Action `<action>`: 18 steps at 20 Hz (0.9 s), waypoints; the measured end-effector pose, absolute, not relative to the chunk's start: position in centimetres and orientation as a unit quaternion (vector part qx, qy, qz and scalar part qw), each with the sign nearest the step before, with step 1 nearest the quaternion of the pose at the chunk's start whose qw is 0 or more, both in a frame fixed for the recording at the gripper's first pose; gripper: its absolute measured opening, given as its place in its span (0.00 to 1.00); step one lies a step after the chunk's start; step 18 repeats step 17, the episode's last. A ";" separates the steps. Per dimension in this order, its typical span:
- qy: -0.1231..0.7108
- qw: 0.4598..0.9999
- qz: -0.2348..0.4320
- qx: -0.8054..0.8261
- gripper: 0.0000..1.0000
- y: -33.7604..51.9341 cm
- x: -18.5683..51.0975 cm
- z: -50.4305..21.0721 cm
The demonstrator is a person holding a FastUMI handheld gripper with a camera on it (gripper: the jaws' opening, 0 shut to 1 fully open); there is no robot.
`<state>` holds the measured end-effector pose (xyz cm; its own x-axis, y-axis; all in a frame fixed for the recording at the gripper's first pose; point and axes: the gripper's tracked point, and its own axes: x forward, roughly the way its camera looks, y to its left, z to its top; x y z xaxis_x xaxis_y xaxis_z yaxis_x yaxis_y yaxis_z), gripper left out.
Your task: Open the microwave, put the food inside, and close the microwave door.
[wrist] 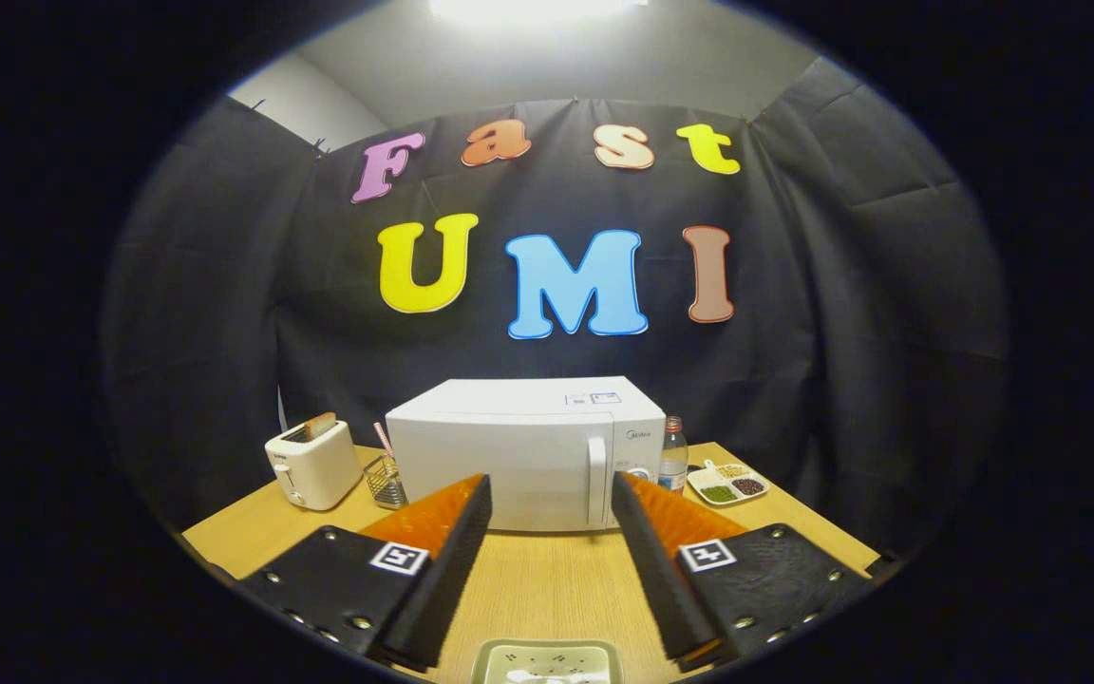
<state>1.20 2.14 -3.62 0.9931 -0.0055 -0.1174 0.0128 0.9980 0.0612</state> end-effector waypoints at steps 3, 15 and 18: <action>0.055 0.998 -0.010 0.028 0.97 2.1 -0.9 -3.2; 0.046 0.998 -0.011 0.032 0.97 2.1 -4.6 -1.5; 0.049 0.998 -0.009 0.036 0.97 2.3 -4.7 -1.4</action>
